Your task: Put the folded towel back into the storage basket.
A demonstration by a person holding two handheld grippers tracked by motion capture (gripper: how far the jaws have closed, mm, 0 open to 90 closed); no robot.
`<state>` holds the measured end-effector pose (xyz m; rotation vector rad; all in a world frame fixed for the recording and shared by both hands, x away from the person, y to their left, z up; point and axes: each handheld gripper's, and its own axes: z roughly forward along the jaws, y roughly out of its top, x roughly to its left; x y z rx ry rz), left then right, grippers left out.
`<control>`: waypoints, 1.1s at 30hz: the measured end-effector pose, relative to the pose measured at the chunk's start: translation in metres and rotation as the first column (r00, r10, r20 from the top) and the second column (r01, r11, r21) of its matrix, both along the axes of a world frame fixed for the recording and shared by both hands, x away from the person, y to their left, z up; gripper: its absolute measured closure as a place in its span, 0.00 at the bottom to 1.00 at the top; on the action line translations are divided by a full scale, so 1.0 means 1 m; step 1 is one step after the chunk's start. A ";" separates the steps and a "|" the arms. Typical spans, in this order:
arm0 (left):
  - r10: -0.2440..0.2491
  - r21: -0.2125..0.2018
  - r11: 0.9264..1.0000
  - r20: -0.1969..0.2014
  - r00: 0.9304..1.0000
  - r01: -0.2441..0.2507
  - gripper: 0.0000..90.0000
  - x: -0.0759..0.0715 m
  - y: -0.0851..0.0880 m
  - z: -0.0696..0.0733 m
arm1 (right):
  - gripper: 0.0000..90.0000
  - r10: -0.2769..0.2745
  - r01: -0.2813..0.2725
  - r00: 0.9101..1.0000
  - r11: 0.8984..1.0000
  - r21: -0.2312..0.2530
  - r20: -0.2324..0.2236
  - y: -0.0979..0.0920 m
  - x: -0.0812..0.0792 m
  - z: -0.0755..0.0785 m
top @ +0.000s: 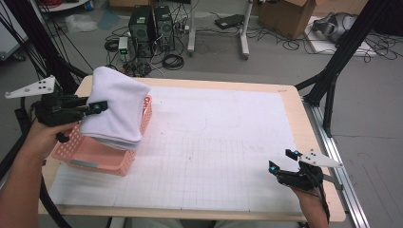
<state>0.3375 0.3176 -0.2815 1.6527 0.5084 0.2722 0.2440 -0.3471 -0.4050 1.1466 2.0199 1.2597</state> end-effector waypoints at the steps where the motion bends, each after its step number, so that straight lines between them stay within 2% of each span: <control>1: -0.002 -0.003 1.000 0.006 1.000 0.002 0.82 -0.001 0.002 0.000 | 0.21 0.003 -0.003 1.000 1.000 -0.001 0.000 0.001 0.000 0.000; 8: -0.017 -0.020 1.000 0.037 0.999 0.018 0.82 -0.002 0.017 -0.005 | 0.21 0.010 -0.010 1.000 1.000 -0.009 -0.001 0.005 0.000 0.002; 13: -0.021 -0.035 0.999 0.043 0.999 0.022 0.82 0.001 0.031 -0.007 | 0.21 0.021 -0.021 1.000 0.999 -0.026 -0.003 0.009 -0.001 0.002; 17: -0.034 -0.019 0.999 0.040 0.999 0.035 0.82 0.004 0.038 -0.010 | 0.21 0.022 -0.022 1.000 0.999 -0.034 -0.001 0.010 -0.001 0.002; 22: -0.052 -0.020 0.998 0.071 0.996 0.053 0.82 0.006 0.041 -0.021 | 0.21 0.027 -0.027 1.000 0.999 -0.037 -0.005 0.012 -0.002 0.002; 33: -0.055 0.005 0.998 0.008 0.998 0.055 0.82 0.015 0.048 -0.046 | 0.21 0.049 -0.050 0.999 0.997 -0.052 -0.012 0.021 -0.002 0.000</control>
